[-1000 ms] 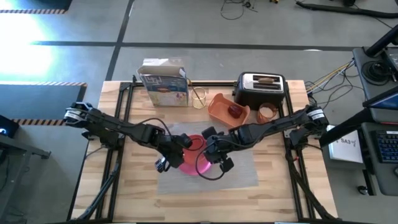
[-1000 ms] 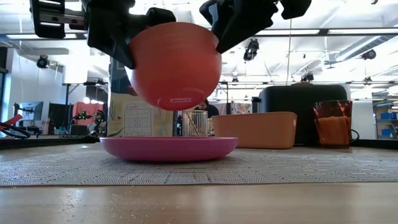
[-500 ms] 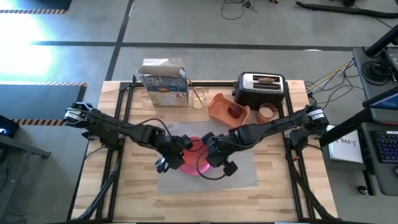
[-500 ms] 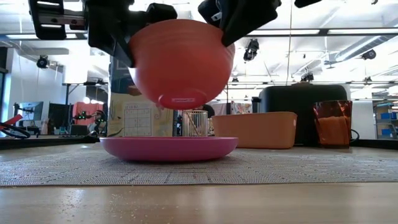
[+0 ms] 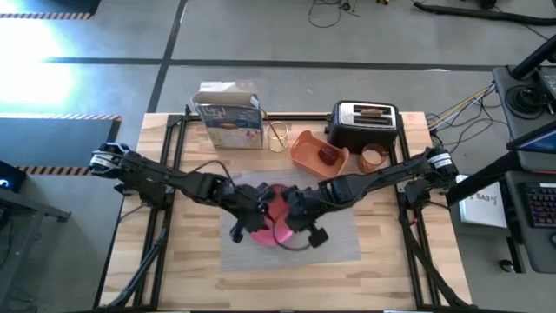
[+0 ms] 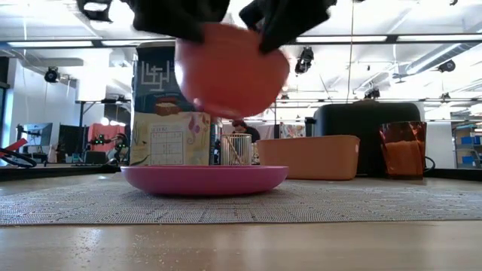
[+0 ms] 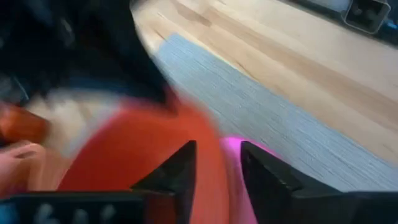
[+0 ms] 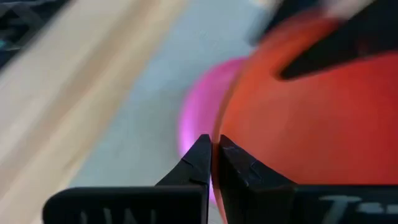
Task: Arrange a breakfast setting
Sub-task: Put the orange bowl on the gray table mat
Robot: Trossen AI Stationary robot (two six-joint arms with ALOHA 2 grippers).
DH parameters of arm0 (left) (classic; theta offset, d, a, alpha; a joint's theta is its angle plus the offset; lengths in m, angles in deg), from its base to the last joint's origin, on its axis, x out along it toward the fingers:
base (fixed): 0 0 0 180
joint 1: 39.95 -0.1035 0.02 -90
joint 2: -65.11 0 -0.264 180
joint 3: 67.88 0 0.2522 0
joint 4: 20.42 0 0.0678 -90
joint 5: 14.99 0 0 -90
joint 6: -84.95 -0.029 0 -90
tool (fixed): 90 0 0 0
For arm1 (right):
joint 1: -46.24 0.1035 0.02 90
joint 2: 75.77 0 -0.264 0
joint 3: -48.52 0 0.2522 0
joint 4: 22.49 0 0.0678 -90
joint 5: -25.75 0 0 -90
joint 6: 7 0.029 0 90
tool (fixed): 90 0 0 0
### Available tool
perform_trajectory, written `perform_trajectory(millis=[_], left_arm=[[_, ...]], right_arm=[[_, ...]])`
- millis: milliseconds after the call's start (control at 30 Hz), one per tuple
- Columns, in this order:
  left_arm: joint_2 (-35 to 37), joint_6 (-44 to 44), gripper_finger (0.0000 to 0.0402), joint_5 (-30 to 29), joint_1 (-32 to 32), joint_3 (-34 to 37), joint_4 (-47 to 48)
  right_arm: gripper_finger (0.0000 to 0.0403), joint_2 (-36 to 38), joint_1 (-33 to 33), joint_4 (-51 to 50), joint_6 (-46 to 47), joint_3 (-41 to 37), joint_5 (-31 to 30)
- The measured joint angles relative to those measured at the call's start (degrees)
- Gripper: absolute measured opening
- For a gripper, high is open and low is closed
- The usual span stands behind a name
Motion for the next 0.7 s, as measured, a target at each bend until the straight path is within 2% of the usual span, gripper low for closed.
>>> perform_trajectory(millis=[133, 267, 500, 700], left_arm=[[-0.52, -0.63, 0.0155, 0.27, 0.03, 0.32, -2.05], [-0.39, -1.77, 0.0176, 0.59, 0.11, 0.33, -2.9], [-0.42, 0.15, 0.0174, -0.42, 0.15, 0.44, 1.36], [-0.42, 3.87, 0.0167, -0.4, 0.22, 0.5, 5.47]], right_arm=[[0.0008, 0.0, -0.31, -1.07, 4.93, -0.02, 0.27], [0.0008, 0.0, -0.41, -4.8, 12.39, -0.02, -0.1], [0.0008, 0.02, -0.34, -17.8, 20.66, -0.06, -4.84], [0.0008, 0.09, -0.4, -20.83, 30.73, -1.04, -5.3]])
